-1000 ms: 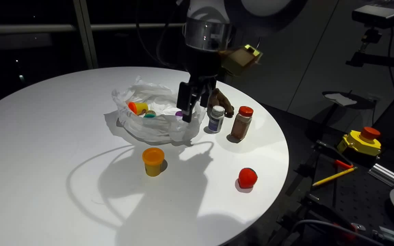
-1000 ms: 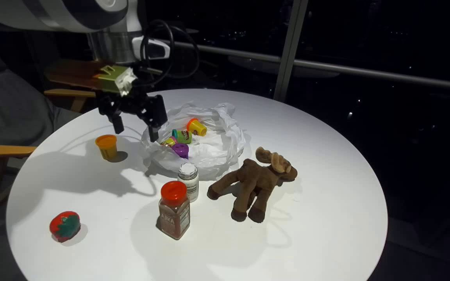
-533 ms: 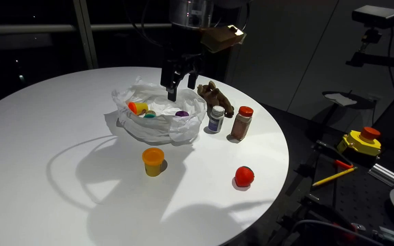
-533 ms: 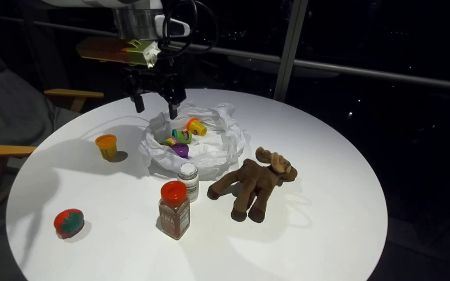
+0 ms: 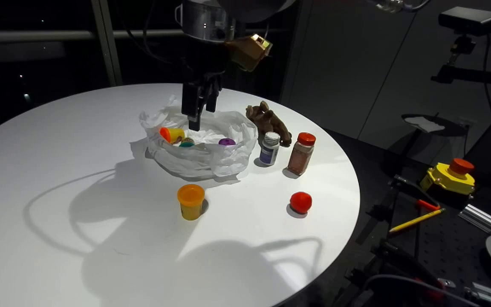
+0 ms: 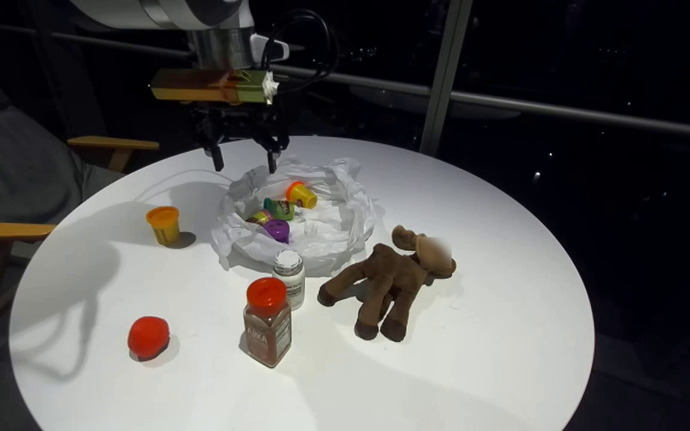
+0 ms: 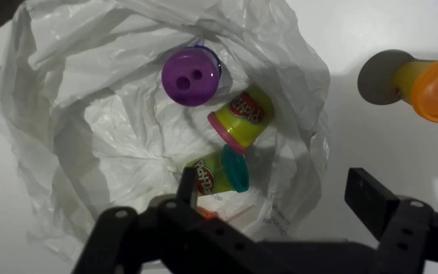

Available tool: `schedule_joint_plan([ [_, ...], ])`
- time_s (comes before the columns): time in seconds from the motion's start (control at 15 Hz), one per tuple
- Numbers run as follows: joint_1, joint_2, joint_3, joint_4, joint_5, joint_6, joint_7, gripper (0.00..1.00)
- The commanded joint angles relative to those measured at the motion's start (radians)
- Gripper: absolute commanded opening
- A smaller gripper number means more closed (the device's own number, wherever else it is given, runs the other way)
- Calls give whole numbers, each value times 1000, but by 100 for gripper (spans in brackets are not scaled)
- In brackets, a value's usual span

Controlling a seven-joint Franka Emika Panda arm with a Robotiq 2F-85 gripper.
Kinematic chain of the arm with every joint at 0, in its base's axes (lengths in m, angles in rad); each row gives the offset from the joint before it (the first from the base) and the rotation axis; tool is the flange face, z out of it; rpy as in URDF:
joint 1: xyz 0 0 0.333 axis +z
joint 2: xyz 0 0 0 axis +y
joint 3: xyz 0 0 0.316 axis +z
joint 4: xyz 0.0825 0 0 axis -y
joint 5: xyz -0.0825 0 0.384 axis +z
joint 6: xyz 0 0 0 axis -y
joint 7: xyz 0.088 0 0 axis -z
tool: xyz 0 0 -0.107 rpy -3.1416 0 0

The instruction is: Pick up all the objects from plastic bag and put it on the table.

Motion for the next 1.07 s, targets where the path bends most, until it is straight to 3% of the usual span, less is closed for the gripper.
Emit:
schedule_joint_plan([
  [0.0,-35,102,43,143,-18,-52,-195,100],
  [0.4,-40,300,50,346,-104,-67,-444,100],
  [1.0,-39,573,18,744,-176,-96,-547,100],
])
